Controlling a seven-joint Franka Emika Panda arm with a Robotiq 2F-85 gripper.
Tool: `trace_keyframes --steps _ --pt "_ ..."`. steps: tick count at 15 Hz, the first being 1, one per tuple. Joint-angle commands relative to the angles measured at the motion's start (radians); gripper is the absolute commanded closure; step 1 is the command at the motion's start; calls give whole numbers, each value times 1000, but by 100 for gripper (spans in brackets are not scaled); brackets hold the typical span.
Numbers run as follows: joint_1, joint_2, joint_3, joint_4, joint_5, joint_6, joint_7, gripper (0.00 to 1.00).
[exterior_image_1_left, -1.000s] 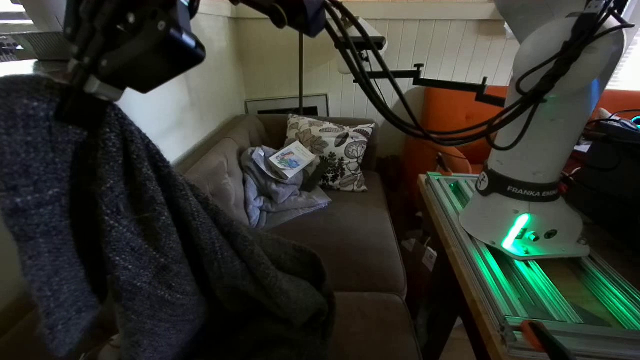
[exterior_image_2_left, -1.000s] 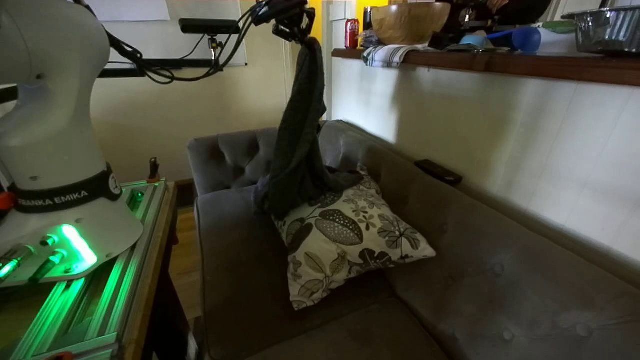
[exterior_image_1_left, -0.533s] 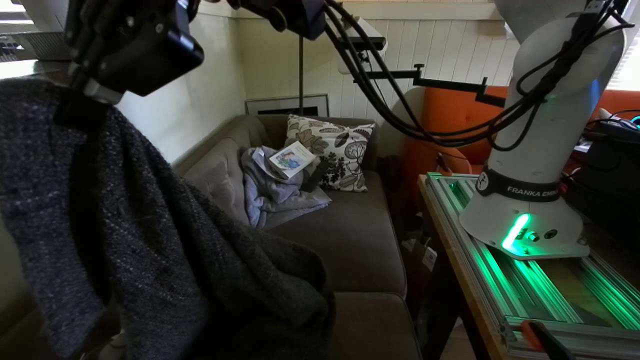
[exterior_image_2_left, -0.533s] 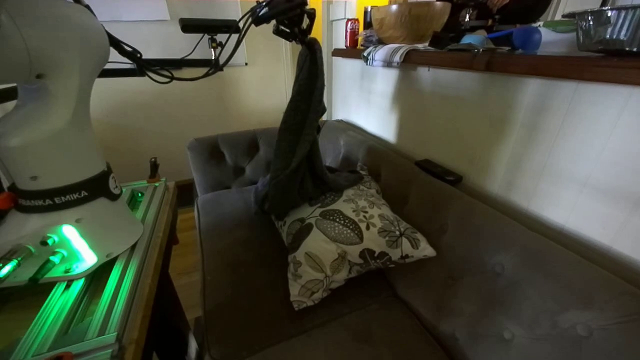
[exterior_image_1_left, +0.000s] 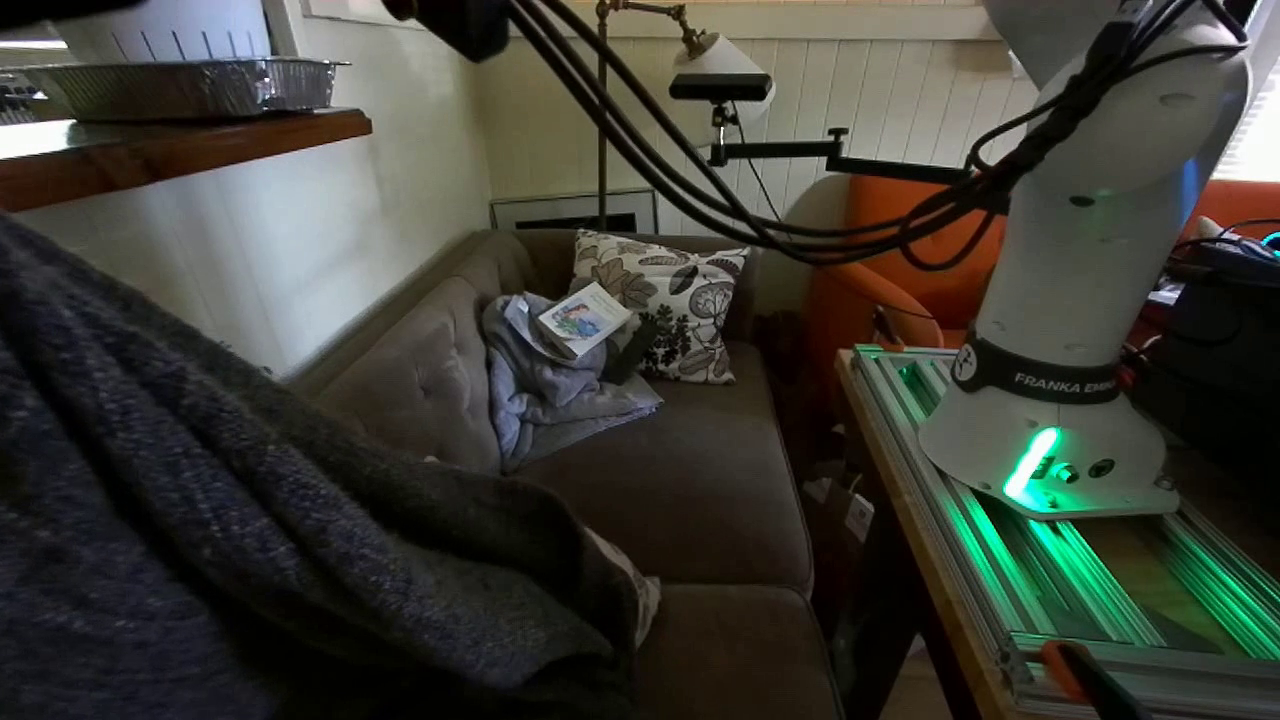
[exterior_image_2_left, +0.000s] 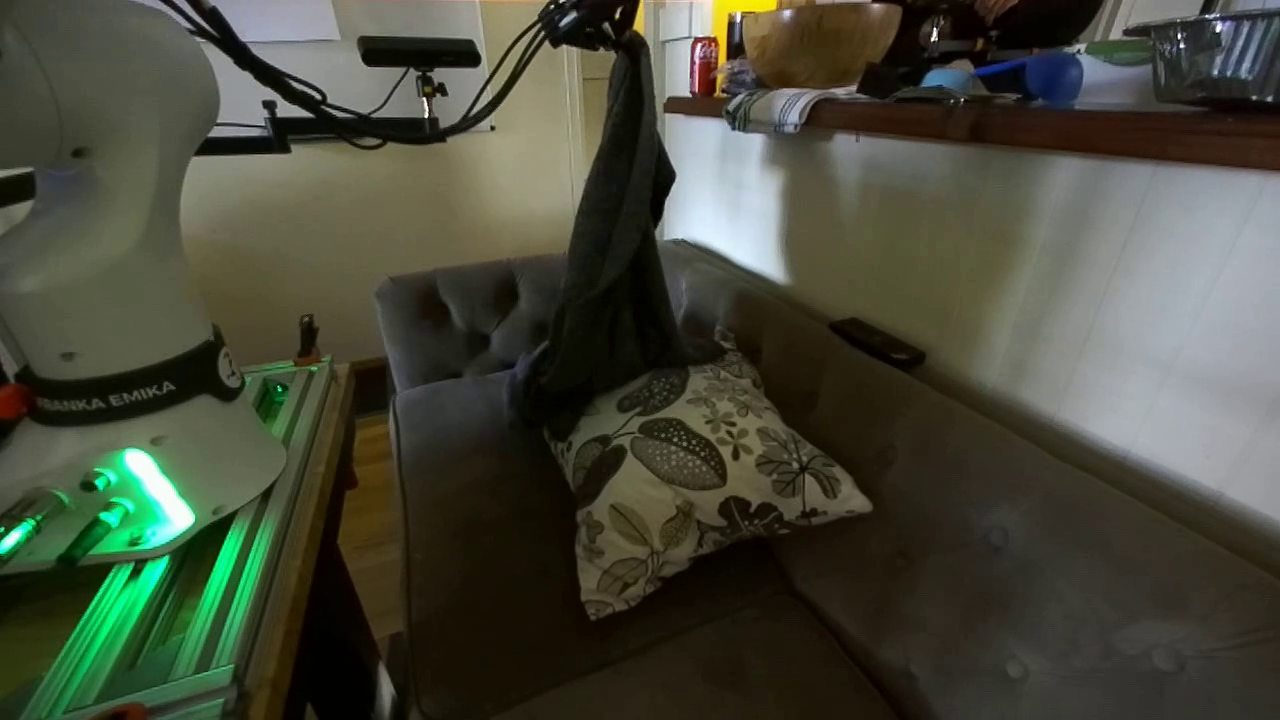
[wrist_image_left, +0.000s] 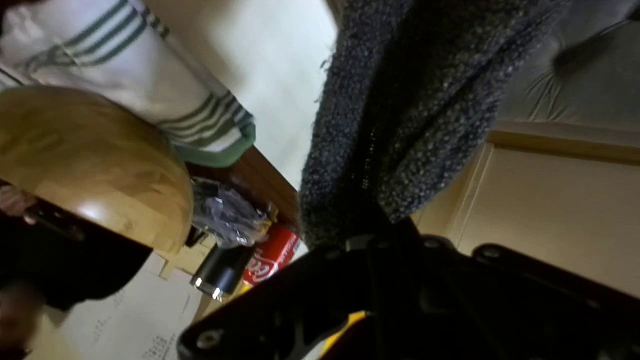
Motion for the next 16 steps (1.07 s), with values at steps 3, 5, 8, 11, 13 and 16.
trace_keyframes --steps 3,5,8,11,13,16 --pt "-1 104 -38 24 -92 -337 -18 99" --pt "-2 147 -62 36 -141 -477 9 99" --pt "-3 189 -98 77 -246 -687 47 99" --pt "-4 170 -108 126 -298 -868 14 70" --pt "-6 236 -154 104 -344 -956 168 57" --pt "-3 310 -224 44 -420 -914 351 37"
